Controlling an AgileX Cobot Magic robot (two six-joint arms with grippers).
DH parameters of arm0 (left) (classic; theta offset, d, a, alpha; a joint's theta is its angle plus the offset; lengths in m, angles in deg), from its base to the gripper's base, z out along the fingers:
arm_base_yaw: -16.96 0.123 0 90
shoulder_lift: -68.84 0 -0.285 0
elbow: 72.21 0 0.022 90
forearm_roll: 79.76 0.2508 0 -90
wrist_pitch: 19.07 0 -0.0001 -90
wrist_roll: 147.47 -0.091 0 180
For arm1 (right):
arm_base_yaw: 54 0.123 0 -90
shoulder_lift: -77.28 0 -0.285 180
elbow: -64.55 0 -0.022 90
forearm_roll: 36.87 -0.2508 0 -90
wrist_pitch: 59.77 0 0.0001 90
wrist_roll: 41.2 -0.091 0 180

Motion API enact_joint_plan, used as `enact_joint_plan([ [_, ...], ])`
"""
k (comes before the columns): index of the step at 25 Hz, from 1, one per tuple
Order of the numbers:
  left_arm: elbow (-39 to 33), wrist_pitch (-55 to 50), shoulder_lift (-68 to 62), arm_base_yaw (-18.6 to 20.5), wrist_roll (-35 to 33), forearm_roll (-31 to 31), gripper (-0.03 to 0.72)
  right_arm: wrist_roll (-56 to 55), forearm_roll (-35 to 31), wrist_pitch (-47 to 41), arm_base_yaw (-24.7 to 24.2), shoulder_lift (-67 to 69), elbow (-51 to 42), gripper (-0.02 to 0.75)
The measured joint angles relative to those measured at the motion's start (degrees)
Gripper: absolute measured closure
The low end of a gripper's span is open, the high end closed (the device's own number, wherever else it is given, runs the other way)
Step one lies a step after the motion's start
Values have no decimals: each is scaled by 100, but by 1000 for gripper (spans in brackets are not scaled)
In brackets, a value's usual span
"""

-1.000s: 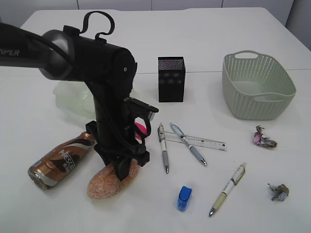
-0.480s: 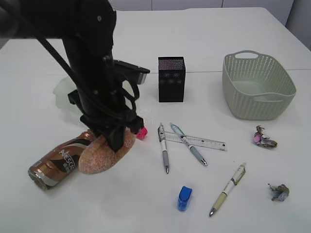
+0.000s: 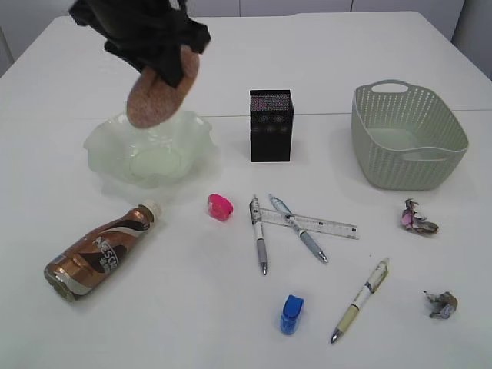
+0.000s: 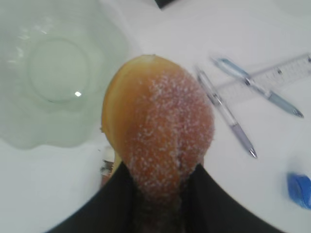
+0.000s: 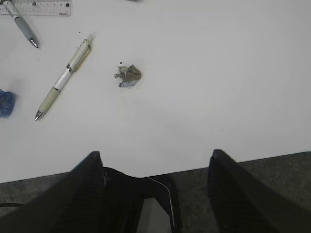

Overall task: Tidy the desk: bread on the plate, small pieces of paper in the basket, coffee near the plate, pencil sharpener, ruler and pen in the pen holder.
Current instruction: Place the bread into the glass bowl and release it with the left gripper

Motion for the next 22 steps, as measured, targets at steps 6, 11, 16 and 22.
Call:
enact_joint_plan([
  [6, 101, 809, 0, 651, 60, 204, 521, 0, 0, 0, 0, 0, 0, 218],
  [11, 108, 1613, -236, 957, 73, 309, 521, 0, 0, 0, 0, 0, 0, 218],
  [16, 108, 2097, -816, 1063, 73, 421, 520, 0, 8, 0, 0, 0, 0, 218],
  [22, 108, 2206, -1596, 1103, 73, 526, 511, 0, 8, 0, 0, 0, 0, 218],
])
